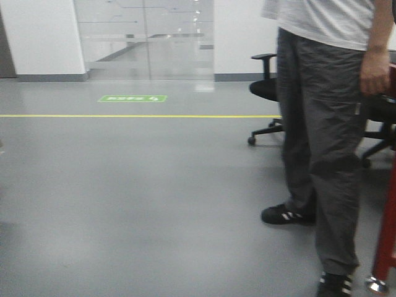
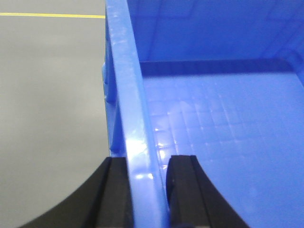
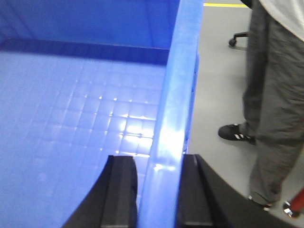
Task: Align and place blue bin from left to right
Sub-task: 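Drive across the floor past the standing person carrying the bin, then drive up to the second rack of blue bins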
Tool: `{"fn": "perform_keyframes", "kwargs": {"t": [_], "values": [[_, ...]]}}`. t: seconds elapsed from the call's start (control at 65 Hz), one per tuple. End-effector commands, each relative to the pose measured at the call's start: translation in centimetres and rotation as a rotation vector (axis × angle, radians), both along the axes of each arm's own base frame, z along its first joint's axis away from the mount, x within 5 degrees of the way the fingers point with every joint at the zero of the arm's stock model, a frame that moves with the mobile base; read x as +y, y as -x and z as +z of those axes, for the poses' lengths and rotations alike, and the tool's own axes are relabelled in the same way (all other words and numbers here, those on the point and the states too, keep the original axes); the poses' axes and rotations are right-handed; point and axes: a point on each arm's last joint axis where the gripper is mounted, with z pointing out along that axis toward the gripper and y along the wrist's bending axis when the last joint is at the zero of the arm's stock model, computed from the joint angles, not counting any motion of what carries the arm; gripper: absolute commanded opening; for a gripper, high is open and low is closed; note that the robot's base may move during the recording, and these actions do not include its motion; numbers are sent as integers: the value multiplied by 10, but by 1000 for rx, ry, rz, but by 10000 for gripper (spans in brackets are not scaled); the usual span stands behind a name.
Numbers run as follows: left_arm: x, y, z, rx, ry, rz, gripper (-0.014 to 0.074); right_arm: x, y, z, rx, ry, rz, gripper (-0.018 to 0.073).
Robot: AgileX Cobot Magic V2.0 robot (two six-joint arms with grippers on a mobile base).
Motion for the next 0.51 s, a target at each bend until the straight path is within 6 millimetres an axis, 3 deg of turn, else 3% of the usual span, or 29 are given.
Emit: {"fn": "perform_keyframes", "kwargs": {"t": [0.0, 0.492], "values": [[-2, 7, 19, -119, 37, -21, -111, 1, 7, 22, -144, -39, 23, -61], [-2, 7, 19, -119, 37, -21, -111, 1, 7, 22, -144, -39, 23, -61]]}}
